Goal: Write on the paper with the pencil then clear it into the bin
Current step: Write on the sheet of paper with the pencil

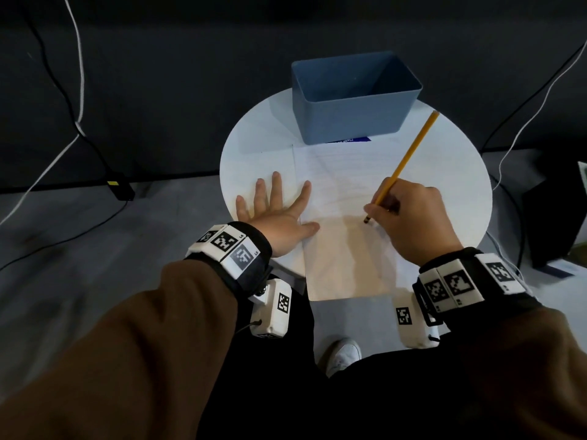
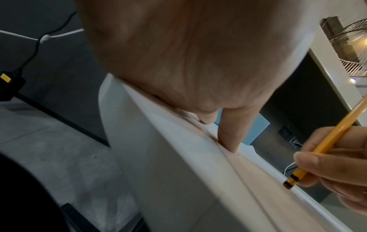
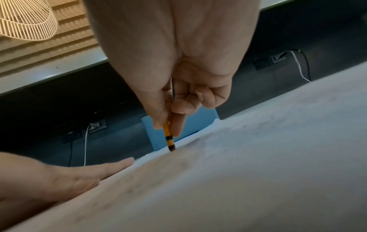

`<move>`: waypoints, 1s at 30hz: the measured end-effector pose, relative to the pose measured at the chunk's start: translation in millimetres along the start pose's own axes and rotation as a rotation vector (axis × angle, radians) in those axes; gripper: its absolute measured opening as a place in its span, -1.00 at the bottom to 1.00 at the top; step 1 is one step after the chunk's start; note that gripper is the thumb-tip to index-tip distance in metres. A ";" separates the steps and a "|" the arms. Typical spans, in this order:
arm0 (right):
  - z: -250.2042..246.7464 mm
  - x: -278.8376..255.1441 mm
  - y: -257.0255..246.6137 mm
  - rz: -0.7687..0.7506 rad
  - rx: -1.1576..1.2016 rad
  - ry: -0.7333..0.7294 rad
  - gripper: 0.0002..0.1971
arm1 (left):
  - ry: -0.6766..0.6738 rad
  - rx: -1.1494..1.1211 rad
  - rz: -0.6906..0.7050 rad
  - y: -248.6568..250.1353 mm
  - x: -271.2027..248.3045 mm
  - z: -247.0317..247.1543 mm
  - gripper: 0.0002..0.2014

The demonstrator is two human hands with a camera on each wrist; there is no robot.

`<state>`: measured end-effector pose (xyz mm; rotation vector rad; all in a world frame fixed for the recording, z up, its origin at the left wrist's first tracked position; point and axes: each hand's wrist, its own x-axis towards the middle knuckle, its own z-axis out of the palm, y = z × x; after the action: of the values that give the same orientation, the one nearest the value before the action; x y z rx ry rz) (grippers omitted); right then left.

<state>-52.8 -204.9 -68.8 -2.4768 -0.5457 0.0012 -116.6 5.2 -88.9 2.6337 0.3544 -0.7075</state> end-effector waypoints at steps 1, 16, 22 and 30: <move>-2.6 0.1 1.3 0.006 -0.003 0.010 -0.87 | -0.001 0.002 0.001 0.1 -0.4 0.0 -0.25; 0.0 -0.1 -10.1 -0.018 0.105 0.002 -0.79 | 0.000 -0.012 -0.004 1.5 -1.1 -0.4 -0.27; 11.5 -2.1 -10.5 -0.003 0.094 -0.016 -0.78 | 0.003 -0.012 -0.007 2.5 -2.0 -0.9 -0.27; 8.2 2.0 -18.1 -0.027 0.119 -0.010 -0.78 | -0.006 -0.027 -0.009 2.2 -1.0 -1.4 -0.27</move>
<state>-58.9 -186.2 -65.3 -2.3545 -0.5668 0.0350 -116.1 3.7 -86.6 2.6055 0.3718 -0.7078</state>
